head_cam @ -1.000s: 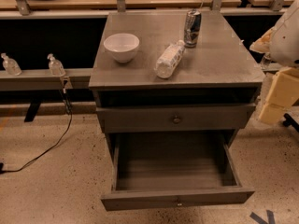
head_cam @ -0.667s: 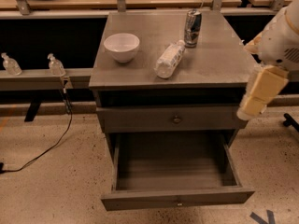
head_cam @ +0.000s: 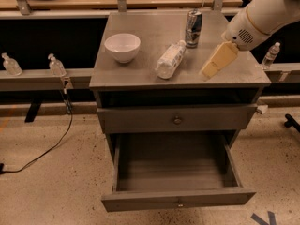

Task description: Place blue plastic bottle into middle drawer

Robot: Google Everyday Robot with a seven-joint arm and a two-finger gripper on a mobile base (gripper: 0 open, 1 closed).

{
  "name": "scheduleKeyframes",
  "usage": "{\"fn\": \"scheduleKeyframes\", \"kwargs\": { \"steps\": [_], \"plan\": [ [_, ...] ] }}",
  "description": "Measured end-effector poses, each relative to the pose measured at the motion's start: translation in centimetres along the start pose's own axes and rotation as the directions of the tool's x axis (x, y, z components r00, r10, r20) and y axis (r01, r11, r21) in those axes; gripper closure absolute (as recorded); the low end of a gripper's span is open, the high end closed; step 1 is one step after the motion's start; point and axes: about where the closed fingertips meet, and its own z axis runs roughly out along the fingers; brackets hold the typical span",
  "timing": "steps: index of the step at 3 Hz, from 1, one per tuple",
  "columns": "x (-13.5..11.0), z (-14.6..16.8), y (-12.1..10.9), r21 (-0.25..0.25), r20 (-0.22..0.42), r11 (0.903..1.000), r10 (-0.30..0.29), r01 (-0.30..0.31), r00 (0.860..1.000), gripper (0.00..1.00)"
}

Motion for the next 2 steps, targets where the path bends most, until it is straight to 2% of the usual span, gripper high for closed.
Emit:
{"fn": "scheduleKeyframes", "kwargs": {
  "steps": [1, 2],
  "plan": [
    [0.00, 0.01, 0.06, -0.001, -0.001, 1.0000, -0.002, 0.002, 1.000, 0.00],
    [-0.09, 0.69, 0.39, -0.023, 0.007, 0.9997, -0.008, 0.008, 1.000, 0.00]
  ]
}}
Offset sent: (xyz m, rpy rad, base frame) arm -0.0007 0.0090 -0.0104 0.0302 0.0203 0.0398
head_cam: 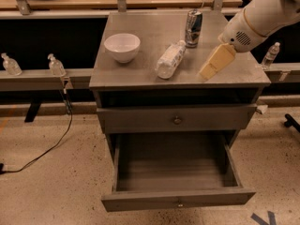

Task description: Place blue plastic bottle into middle drawer

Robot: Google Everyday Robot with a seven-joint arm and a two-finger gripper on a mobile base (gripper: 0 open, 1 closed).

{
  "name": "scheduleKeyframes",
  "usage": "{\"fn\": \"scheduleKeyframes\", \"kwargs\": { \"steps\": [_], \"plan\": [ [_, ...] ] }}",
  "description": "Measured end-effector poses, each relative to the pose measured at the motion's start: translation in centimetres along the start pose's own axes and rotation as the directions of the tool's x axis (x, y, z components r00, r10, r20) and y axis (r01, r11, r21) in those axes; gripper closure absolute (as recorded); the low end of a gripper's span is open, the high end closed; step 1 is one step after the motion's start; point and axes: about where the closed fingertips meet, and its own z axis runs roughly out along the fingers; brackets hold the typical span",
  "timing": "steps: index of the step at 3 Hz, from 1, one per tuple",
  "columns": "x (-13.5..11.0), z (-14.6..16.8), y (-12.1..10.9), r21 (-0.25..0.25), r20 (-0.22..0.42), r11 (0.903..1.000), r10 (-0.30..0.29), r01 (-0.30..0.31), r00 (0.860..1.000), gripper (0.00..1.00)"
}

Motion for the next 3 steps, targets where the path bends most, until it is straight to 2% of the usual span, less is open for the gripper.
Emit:
{"fn": "scheduleKeyframes", "kwargs": {
  "steps": [1, 2, 3],
  "plan": [
    [-0.9, 4.6, 0.6, -0.044, 0.000, 0.9976, 0.053, -0.053, 0.999, 0.00],
    [-3.1, 8.5, 1.3, -0.010, -0.028, 0.9928, 0.119, -0.119, 0.992, 0.00],
    [-3.0, 9.9, 1.5, 0.007, -0.052, 0.9831, 0.183, -0.183, 0.982, 0.00]
  ]
}}
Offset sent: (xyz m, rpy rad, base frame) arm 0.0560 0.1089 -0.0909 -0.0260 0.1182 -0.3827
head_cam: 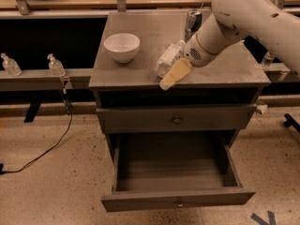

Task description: Place blue plastic bottle into middle drawer

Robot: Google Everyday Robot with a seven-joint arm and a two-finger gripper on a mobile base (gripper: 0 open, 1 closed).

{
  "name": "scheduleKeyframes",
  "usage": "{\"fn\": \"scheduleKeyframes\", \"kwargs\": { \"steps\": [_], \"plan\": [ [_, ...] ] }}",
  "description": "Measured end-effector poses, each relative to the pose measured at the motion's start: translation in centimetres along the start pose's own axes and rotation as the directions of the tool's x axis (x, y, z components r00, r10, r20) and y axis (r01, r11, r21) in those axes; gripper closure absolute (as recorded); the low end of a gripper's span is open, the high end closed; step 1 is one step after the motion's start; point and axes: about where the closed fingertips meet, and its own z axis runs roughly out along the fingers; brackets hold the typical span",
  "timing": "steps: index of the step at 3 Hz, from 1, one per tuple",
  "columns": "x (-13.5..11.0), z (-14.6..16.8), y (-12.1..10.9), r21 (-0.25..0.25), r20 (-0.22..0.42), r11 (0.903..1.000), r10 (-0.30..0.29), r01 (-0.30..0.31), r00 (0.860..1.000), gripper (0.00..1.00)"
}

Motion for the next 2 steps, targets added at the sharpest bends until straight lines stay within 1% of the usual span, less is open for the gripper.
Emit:
{"fn": "scheduleKeyframes", "kwargs": {
  "steps": [1, 2],
  "plan": [
    [0.0, -0.1, 0.0, -0.002, 0.002, 1.0000, 0.002, -0.002, 1.000, 0.00],
    [-1.9, 0.5, -0.2, -0.048, 0.044, 0.9989, 0.005, -0.003, 0.999, 0.00]
  ]
}}
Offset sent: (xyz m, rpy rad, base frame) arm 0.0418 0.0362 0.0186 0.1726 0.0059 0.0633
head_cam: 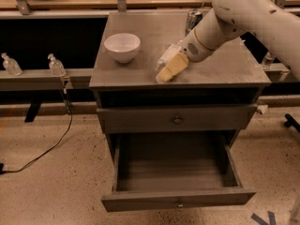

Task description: Place blue plastic bottle into middle drawer

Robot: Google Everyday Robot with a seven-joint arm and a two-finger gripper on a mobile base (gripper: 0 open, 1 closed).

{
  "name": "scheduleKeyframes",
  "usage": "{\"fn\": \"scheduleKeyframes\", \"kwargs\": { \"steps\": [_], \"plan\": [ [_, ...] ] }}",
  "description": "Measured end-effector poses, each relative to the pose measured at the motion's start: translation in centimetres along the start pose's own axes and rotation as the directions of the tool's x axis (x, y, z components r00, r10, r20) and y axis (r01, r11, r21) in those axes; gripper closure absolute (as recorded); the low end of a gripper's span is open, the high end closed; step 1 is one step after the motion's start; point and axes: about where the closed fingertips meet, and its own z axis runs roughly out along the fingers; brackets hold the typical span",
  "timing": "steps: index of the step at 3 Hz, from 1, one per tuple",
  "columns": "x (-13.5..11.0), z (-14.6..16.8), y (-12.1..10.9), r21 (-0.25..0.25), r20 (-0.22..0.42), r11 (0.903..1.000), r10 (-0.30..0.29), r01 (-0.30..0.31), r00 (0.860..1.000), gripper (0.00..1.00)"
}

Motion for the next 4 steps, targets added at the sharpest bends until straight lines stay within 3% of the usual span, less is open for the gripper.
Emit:
{"fn": "scheduleKeyframes", "kwargs": {
  "steps": [1, 2, 3, 4],
  "plan": [
    [-2.9, 0.7, -1.0, 0.027, 0.036, 0.9993, 0.025, -0.026, 0.999, 0.00],
    [-5.6, 1.7, -2.5, 0.139, 0.041, 0.9835, 0.111, -0.116, 0.993, 0.00],
    [-6.4, 3.3, -4.0, 0.265, 0.018, 0.9467, 0.185, -0.183, 0.983, 0.00],
    [-4.6, 4.9, -5.6, 0.356, -0.011, 0.8930, 0.298, -0.275, 0.954, 0.00]
  ]
}}
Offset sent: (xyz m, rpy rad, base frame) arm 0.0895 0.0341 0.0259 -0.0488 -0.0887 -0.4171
